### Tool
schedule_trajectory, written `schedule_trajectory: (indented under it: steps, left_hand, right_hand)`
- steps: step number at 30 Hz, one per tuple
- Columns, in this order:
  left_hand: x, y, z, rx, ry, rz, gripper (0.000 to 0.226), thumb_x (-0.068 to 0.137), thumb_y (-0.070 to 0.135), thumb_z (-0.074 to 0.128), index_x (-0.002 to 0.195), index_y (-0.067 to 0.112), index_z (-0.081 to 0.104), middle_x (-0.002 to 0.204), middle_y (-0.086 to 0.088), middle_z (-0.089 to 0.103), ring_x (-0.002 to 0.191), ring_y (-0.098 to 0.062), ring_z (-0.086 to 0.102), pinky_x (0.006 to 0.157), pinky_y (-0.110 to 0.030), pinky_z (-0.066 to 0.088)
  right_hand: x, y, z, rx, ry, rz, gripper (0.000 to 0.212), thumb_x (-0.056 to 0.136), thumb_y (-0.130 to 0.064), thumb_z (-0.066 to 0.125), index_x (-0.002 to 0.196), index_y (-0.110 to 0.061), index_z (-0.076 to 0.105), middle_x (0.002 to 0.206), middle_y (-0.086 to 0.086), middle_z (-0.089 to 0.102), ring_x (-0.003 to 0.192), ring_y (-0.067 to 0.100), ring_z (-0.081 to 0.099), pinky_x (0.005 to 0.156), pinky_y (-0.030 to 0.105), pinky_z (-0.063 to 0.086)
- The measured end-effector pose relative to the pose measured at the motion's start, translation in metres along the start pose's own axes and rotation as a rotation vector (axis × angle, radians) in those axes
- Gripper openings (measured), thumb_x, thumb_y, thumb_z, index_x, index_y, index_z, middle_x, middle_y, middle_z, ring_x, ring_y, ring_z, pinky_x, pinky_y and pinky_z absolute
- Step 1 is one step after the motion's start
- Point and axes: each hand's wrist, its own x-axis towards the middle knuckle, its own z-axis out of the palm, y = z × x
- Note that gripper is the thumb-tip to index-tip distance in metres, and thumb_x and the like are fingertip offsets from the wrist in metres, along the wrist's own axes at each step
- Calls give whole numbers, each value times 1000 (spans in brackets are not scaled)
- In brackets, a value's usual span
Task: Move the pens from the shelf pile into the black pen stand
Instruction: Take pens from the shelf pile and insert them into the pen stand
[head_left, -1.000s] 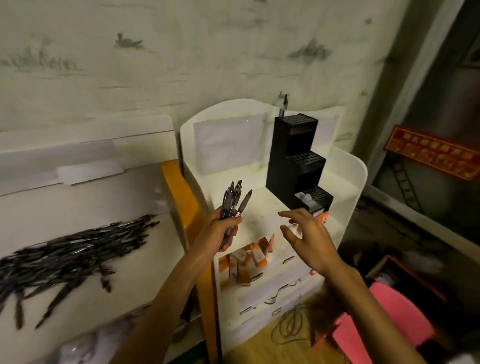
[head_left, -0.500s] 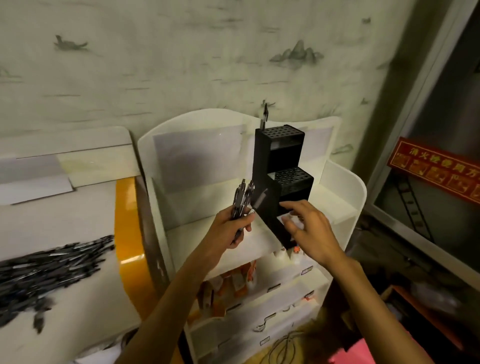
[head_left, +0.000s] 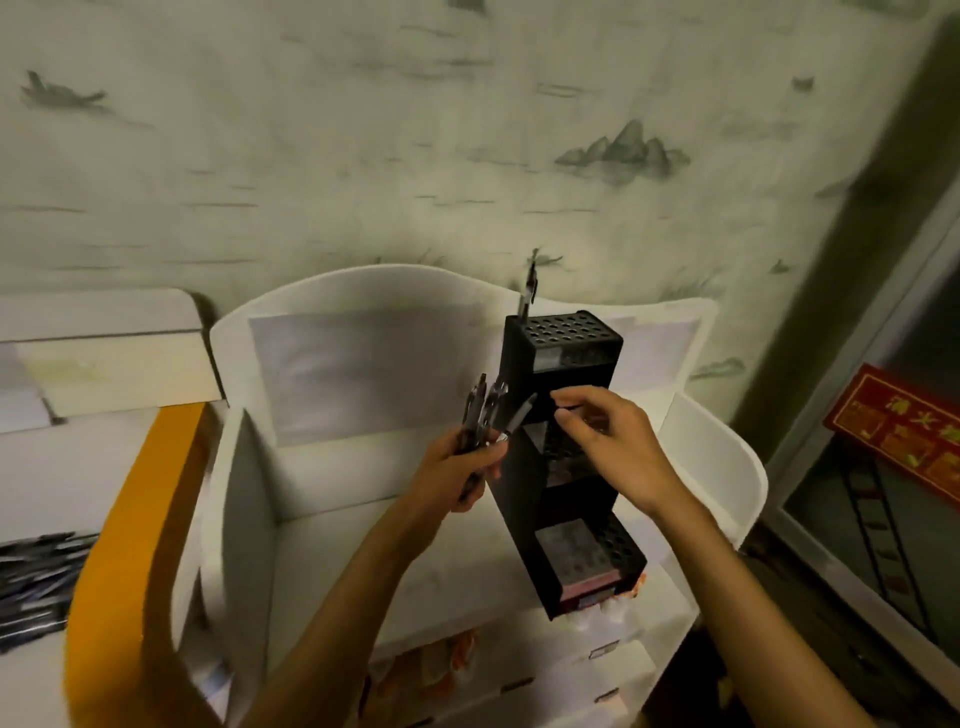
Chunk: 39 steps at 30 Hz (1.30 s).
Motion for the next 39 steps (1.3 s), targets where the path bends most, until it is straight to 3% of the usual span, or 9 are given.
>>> schedule_trajectory:
  steps: [7, 12, 15, 20, 23, 28, 32, 36, 39]
  left_hand:
    - [32, 12, 9, -13, 67, 2, 24, 95, 24, 64, 113, 8, 61, 73, -7, 57, 52, -14, 41, 48, -26, 30]
    - [46, 20, 27, -2, 106, 59, 28, 95, 24, 65, 109, 0, 59, 80, -15, 51, 50, -17, 38, 47, -31, 23]
    - [56, 26, 41, -2, 115, 77, 17, 94, 22, 65, 100, 7, 59, 80, -16, 49, 49, -17, 36, 49, -37, 16]
    - [69, 31, 64, -6, 164, 108, 13, 96, 19, 62, 88, 9, 60, 63, -5, 56, 47, -17, 35, 52, -41, 14]
    - [75, 32, 74, -6, 189, 119, 11, 96, 20, 62, 92, 11, 62, 68, -7, 57, 48, -17, 36, 50, -38, 15]
    - [85, 42, 82, 34, 237, 130, 12, 97, 21, 61, 98, 9, 61, 73, -9, 59, 49, -16, 38, 48, -32, 20]
    - [85, 42, 78, 53, 226, 110, 9, 98, 19, 59, 98, 11, 62, 70, -6, 58, 47, -13, 37, 46, -28, 23]
    - [80, 37, 67, 23, 242, 112, 12, 99, 20, 58, 94, 10, 61, 68, -7, 55, 48, -15, 34, 46, -28, 22]
    - [77, 38, 59, 9, 279, 137, 11, 99, 19, 58, 98, 9, 61, 72, -10, 55, 47, -14, 34, 43, -24, 23]
  right_hand:
    - [55, 9, -3, 162, -139, -12, 19, 95, -27, 62, 112, -29, 70, 104, -17, 70, 94, -5, 64, 79, 9, 48]
    - [91, 19, -6, 221, -273, -41, 14, 92, -26, 65, 104, -29, 72, 103, -12, 72, 96, -1, 65, 89, 20, 49]
    - [111, 26, -10, 292, -327, -48, 11, 88, -22, 70, 90, -32, 73, 93, -9, 74, 92, 8, 68, 90, 30, 52]
    - [127, 34, -23, 409, -386, -66, 11, 87, -21, 71, 97, -16, 75, 90, -2, 75, 88, 14, 70, 83, 26, 53]
    - [132, 37, -29, 484, -383, -46, 13, 87, -19, 71, 99, -14, 74, 91, 1, 75, 88, 15, 71, 84, 28, 55]
    - [142, 36, -30, 574, -316, 1, 9, 89, -16, 69, 95, -12, 73, 86, 6, 75, 82, 20, 72, 81, 36, 57]
    - [156, 30, -35, 703, -171, 111, 9, 92, -20, 65, 97, -12, 67, 86, 6, 76, 79, 21, 73, 76, 39, 58]
    - [179, 24, -50, 754, -5, 72, 14, 96, -17, 60, 103, -6, 62, 93, 13, 74, 80, 26, 73, 65, 30, 58]
    - [199, 24, -56, 647, 101, -16, 17, 94, -17, 63, 102, -2, 63, 91, 13, 74, 74, 28, 74, 68, 36, 61]
